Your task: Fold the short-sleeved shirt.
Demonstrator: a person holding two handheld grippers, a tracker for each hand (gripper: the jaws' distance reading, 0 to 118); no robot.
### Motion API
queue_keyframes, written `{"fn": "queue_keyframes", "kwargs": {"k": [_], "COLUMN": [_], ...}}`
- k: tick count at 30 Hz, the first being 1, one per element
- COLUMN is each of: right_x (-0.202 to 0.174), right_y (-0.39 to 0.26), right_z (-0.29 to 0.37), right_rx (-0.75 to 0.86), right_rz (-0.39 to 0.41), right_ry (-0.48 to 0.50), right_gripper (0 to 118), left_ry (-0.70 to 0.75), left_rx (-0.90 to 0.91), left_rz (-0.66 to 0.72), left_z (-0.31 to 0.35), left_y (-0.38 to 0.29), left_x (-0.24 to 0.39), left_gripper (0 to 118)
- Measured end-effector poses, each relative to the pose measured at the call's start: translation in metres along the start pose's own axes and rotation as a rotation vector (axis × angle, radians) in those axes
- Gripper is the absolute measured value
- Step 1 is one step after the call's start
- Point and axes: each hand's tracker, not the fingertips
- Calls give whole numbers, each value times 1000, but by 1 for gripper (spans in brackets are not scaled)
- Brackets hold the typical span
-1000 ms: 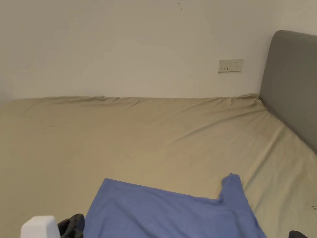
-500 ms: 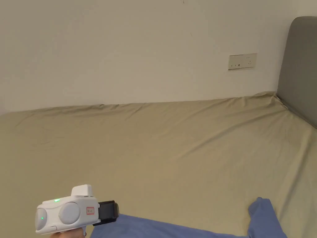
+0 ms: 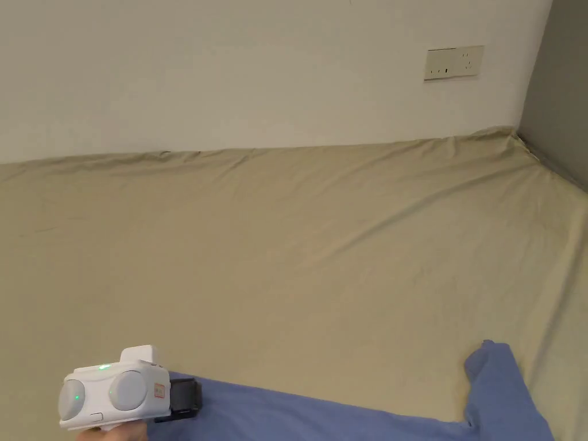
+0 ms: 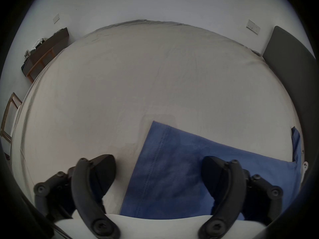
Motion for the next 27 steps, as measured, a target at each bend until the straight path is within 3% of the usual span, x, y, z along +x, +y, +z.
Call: {"fn": "queue_keyframes", "kwargs": {"k": [2,3,4,5,7,8,9,11,12,16,18,21,23,25,27], "right_x": [0,0,0,0,1,2,-6,-2,0,10,14,4,-2,-13,-22], "right_y": [2,4,6,6,9,11,24,28,28,27,28,32,32,40,45], "right_z": [-2,-4,-6,-7,-13,-18,-38,-58,-67,-128,-163,-186,-187,-171,-155], "right_rx": [-1,-2,-3,-6,-16,-28,-63,-157,-180,-309,-393,-476,-484,-405,-344], "right_rz": [3,4,5,6,7,7,10,4,6,-7,-55,-112,-112,-83,-124], "right_ry": [6,8,8,9,16,21,33,49,56,-5,-34,-22,-33,29,70], "right_gripper": [2,4,12,24,68,68,77,116,118,118,113,70,56,7,7], "left_ry": [-20,-27,-68,-98,-124,-85,-80,-80,-86,-131,-138,-161,-176,-189,-195], "left_rx": [36,47,66,76,61,72,83,94,106,165,203,242,268,298,319], "left_rz": [-33,-46,-65,-63,-46,-72,-97,-92,-79,-64,-73,-68,-61,-57,-49], "left_z": [5,4,7,10,17,16,16,16,20,41,55,84,96,112,133], "left_y": [-2,0,0,-1,-5,-8,-10,-12,-13,-22,-27,-35,-40,-47,-55], "left_x": [0,2,3,4,14,18,19,18,16,12,9,9,1,-2,0], "left_gripper": [70,51,18,2,2,2,2,2,2,2,2,2,2,2,2]}}
